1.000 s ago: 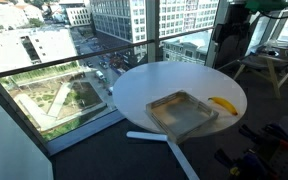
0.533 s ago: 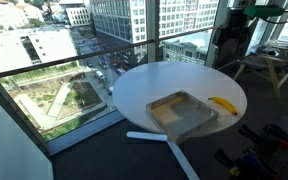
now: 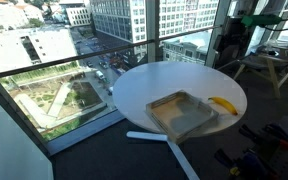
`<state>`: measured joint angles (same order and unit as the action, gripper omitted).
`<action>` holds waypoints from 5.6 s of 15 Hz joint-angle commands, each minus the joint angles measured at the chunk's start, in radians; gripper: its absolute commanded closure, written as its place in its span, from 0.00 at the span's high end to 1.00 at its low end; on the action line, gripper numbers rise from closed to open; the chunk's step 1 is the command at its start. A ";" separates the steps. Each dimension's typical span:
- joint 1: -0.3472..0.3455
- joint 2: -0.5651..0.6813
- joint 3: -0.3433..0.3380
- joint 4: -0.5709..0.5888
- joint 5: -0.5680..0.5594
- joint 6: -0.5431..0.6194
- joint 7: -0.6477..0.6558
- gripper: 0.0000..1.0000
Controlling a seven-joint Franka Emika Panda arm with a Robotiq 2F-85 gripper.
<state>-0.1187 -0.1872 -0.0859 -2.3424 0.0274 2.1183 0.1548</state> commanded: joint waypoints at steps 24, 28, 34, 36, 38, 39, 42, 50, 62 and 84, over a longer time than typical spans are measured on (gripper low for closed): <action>-0.038 0.225 -0.077 -0.011 -0.001 0.271 -0.113 1.00; -0.046 0.254 -0.084 -0.016 -0.004 0.289 -0.116 1.00; -0.053 0.309 -0.090 -0.014 0.001 0.310 -0.126 1.00; -0.054 0.327 -0.092 -0.013 -0.001 0.314 -0.126 1.00; -0.056 0.345 -0.094 -0.013 -0.003 0.318 -0.125 1.00; -0.058 0.352 -0.095 -0.014 -0.002 0.320 -0.126 1.00; -0.062 0.376 -0.100 -0.019 -0.006 0.330 -0.126 1.00; -0.077 0.429 -0.128 -0.016 -0.028 0.364 -0.119 1.00; -0.072 0.433 -0.126 -0.018 -0.020 0.361 -0.103 1.00; -0.042 0.537 -0.162 -0.046 -0.065 0.542 -0.035 1.00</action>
<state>-0.1631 0.3308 -0.2305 -2.3913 -0.0145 2.6491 0.0882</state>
